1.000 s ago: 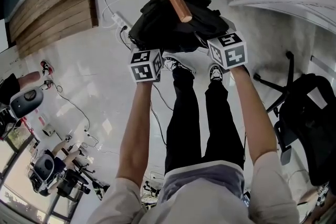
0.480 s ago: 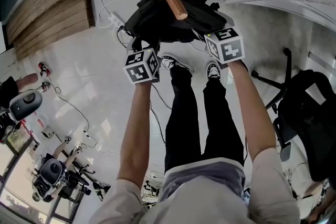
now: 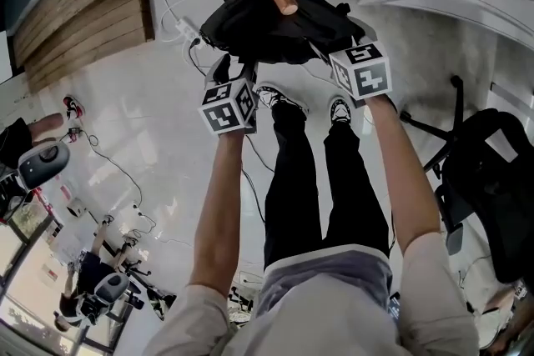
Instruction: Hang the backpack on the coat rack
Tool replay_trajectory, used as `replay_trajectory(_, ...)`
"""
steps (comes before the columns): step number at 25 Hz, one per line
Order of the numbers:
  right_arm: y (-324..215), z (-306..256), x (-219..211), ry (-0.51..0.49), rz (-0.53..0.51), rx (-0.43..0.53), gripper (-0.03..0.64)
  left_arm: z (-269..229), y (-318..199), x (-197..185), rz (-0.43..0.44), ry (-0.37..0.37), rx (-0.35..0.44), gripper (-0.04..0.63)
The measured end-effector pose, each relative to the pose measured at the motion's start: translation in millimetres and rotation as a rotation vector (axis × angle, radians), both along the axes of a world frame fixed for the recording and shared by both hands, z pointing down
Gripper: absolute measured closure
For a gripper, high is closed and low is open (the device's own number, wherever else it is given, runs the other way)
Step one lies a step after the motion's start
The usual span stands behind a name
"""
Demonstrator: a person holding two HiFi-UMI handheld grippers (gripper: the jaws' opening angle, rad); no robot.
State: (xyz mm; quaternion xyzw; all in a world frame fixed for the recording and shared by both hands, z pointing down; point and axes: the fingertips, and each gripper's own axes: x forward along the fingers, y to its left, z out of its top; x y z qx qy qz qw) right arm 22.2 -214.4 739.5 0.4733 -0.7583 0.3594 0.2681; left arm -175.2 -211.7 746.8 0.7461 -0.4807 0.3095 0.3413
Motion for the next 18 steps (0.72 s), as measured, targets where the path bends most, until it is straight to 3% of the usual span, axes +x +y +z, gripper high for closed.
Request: replay_trajectory(18, 26.1, -42.4, 11.1, 0.006, -0.003, -0.001, 0.262, -39.4, 34.9, 17.0, 0.014, 0.005, 0.000, 0.367)
